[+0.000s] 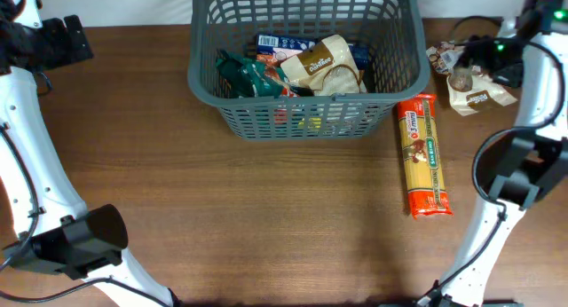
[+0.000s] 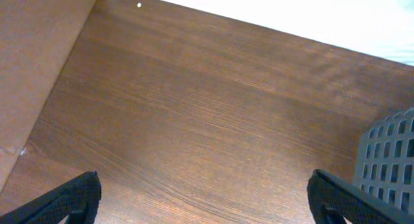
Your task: Pack container
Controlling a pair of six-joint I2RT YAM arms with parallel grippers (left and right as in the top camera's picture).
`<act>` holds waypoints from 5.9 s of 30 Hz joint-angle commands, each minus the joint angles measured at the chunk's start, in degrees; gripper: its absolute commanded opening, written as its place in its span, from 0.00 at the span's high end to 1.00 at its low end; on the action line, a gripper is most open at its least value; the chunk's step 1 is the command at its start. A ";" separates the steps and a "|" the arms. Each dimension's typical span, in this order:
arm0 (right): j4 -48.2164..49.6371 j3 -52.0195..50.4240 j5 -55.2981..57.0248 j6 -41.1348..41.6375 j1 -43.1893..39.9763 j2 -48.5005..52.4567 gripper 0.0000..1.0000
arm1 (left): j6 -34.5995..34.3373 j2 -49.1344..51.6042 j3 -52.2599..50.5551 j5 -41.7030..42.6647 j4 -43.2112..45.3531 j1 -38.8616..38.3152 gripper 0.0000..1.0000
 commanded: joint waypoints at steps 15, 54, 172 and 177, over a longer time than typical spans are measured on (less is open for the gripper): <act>5.22 -0.50 6.75 -2.89 2.10 9.90 0.12 | -0.61 0.09 -0.31 0.00 -0.04 0.35 0.01; -0.50 9.68 -12.55 8.33 -2.23 1.22 0.96 | -0.61 0.09 -0.31 0.00 -0.04 0.35 0.01; -1.75 11.61 -3.82 -0.11 2.38 -5.20 0.81 | -0.61 0.09 -0.31 0.00 -0.04 0.39 0.01; -3.41 24.04 -16.13 5.33 3.45 -5.79 0.83 | -0.61 0.09 -0.31 0.00 -0.04 0.39 0.01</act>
